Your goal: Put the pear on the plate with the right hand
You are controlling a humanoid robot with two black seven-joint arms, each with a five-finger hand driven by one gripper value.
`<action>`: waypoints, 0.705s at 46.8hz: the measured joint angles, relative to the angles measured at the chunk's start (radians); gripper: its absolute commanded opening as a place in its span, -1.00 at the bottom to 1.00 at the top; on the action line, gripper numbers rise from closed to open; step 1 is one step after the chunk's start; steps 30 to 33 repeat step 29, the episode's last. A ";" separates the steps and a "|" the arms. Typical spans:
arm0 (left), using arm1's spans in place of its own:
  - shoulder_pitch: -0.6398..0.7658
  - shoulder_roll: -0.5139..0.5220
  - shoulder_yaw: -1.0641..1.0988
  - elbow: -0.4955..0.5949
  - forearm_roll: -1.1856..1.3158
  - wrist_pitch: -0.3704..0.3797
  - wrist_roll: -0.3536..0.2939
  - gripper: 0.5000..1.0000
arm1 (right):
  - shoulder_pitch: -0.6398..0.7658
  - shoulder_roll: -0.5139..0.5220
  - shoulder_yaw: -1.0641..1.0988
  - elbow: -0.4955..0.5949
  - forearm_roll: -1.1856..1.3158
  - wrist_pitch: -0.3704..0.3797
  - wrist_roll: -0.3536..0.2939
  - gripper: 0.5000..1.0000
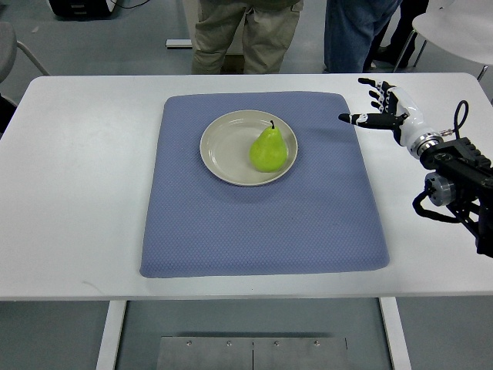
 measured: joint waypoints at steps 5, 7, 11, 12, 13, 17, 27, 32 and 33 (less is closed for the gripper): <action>0.000 0.000 0.000 0.000 0.000 0.000 0.000 1.00 | -0.039 0.000 0.140 0.006 0.000 0.000 -0.047 1.00; 0.000 0.000 0.000 0.000 0.000 0.000 0.000 1.00 | -0.055 0.002 0.192 0.009 -0.001 0.000 -0.062 1.00; 0.000 0.000 0.000 0.000 0.000 0.000 0.000 1.00 | -0.082 0.007 0.283 0.019 -0.002 0.000 -0.074 1.00; 0.000 0.000 0.000 0.000 0.000 0.000 0.000 1.00 | -0.090 0.009 0.312 0.022 -0.002 0.000 -0.074 1.00; 0.000 0.000 0.000 0.000 0.000 0.000 0.000 1.00 | -0.096 0.012 0.335 0.023 -0.002 0.000 -0.074 1.00; 0.000 0.000 0.000 0.000 0.000 0.000 0.000 1.00 | -0.123 0.038 0.423 0.024 -0.003 0.000 -0.073 1.00; 0.000 0.000 0.000 0.000 0.000 0.000 0.000 1.00 | -0.169 0.112 0.603 0.036 -0.008 0.000 -0.069 1.00; 0.000 0.000 0.000 0.000 0.000 0.000 0.000 1.00 | -0.174 0.125 0.627 0.041 -0.008 0.000 -0.069 1.00; 0.000 0.000 0.000 0.000 0.000 0.000 0.000 1.00 | -0.174 0.125 0.627 0.041 -0.008 0.000 -0.069 1.00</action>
